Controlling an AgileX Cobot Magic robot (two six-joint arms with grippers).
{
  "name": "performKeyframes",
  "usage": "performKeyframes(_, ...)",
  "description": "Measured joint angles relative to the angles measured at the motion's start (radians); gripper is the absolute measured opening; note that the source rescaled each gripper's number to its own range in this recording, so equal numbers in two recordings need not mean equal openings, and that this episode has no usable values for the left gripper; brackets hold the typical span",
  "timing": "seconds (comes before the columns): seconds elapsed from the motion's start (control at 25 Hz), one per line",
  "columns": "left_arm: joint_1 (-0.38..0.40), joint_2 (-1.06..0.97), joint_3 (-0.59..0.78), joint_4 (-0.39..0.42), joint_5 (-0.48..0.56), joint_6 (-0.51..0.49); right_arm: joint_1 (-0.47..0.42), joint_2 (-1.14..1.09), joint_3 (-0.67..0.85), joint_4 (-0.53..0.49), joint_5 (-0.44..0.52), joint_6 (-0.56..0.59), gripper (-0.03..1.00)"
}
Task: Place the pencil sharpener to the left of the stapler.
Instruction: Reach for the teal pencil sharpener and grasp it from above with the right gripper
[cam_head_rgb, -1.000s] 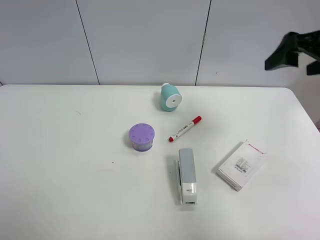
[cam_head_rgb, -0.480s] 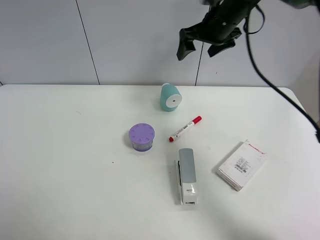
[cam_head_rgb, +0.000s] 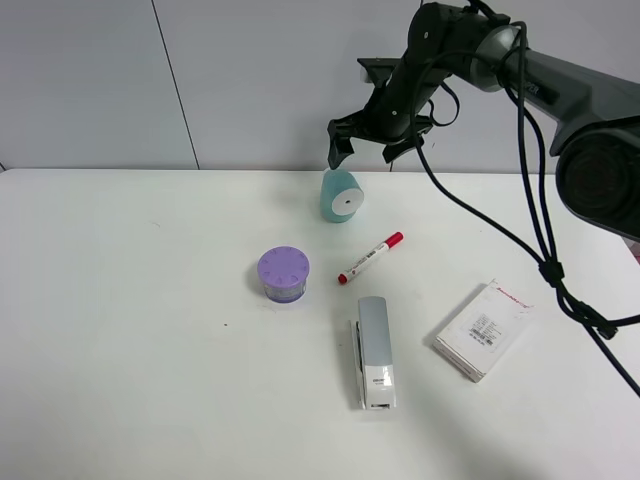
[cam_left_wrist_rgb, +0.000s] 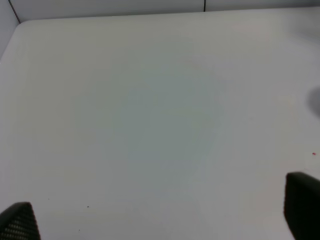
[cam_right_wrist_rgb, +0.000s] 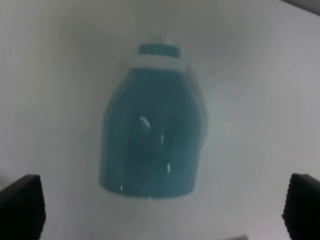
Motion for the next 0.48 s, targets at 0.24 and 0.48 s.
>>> performKeyframes(0.24, 0.0, 0.0, 0.0, 0.0, 0.0, 0.0, 0.0, 0.041, -0.001, 0.0, -0.031, -0.002, 0.87)
performKeyframes(0.48, 0.0, 0.0, 0.0, 0.0, 0.0, 0.0, 0.003, 0.091, -0.002, -0.011, -0.076, -0.004, 0.87)
